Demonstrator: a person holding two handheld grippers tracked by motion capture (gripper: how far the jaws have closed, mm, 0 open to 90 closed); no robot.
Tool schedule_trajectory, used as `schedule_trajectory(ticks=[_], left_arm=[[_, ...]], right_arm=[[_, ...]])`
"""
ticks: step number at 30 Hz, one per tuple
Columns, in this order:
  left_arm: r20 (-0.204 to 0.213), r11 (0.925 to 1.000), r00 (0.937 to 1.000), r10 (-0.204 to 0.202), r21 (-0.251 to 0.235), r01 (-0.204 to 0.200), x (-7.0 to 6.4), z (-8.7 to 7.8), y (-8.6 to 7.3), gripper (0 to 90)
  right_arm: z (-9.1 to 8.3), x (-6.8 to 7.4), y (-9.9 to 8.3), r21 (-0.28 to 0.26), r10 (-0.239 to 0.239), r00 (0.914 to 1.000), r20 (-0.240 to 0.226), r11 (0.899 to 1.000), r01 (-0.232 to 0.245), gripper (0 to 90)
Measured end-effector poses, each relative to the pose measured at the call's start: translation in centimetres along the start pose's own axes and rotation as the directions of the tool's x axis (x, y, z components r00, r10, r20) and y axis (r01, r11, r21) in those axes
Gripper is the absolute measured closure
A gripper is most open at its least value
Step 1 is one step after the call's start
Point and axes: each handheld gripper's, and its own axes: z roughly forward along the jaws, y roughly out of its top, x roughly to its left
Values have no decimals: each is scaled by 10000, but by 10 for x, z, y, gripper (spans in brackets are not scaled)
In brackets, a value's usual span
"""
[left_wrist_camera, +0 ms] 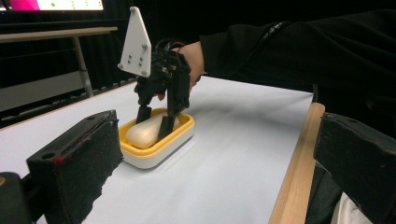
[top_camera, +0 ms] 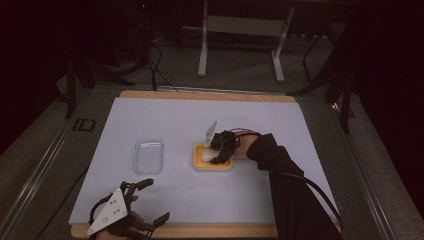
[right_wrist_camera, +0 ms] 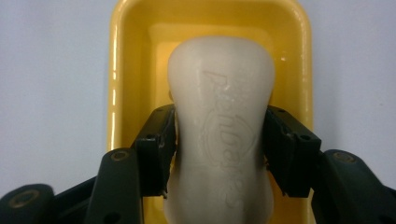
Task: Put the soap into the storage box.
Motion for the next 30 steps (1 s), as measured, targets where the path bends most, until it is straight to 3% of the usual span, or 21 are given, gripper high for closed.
schedule_trajectory(ticks=[13,17,23,28,30], left_arm=[[-7,10000,10000,-8,30,8,0,1,0,11],[-4,10000,10000,-12,39,12,0,1,0,11],[-16,10000,10000,-7,44,7,0,1,0,11],[-36,10000,10000,8,60,-7,0,2,0,11],[-44,10000,10000,4,51,-4,0,2,0,11]], right_arm=[[-21,1,7,240,-111,9995,285,9997,104,444],[-30,2,7,266,90,9991,414,9996,-101,420],[-42,2,4,61,685,9952,700,9976,-691,366],[-54,4,1,-478,1332,9862,987,9905,-1290,338],[-59,5,0,-647,1653,9801,1103,9852,-1588,275]])
